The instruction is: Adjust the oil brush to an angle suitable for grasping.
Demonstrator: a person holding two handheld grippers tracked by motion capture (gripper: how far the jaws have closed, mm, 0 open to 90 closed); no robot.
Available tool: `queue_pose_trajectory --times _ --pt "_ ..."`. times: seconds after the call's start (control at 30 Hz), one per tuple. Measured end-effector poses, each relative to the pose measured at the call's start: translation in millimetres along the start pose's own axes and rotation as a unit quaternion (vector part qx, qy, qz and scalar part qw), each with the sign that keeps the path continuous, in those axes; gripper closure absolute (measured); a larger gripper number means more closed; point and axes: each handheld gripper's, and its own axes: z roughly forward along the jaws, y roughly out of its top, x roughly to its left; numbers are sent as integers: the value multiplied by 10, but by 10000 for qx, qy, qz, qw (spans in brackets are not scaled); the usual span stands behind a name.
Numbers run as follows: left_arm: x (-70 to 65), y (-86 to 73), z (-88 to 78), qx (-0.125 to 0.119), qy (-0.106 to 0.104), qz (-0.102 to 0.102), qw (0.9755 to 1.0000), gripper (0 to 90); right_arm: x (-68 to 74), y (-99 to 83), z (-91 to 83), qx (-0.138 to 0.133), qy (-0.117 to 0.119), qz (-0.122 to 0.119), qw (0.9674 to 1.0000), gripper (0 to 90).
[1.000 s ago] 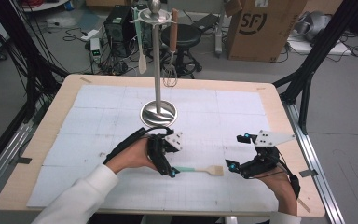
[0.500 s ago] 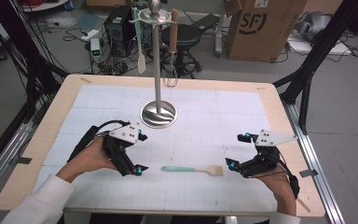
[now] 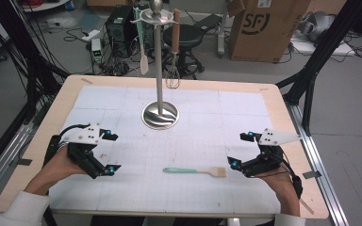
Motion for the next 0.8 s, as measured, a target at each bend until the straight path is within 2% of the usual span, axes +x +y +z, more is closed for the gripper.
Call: queue_pose_trajectory --times 0.23,0.3,0.43,0.67,0.8 --pt "4 -244 -140 -231 -44 -116 9997 17 -6 84 46 193 -71 -47 9998 0" --pt "28 -266 -159 -128 34 -196 9997 17 0 115 59 245 -72 -97 9996 0" --pt "50 -292 -221 -254 139 -259 9992 17 17 182 74 324 -29 -164 9993 0" --pt "51 -343 -253 -267 217 -310 9989 17 15 318 148 579 91 -314 9978 0" --pt "38 -350 -241 -199 155 -278 9993 17 39 401 245 795 176 -440 9957 0"
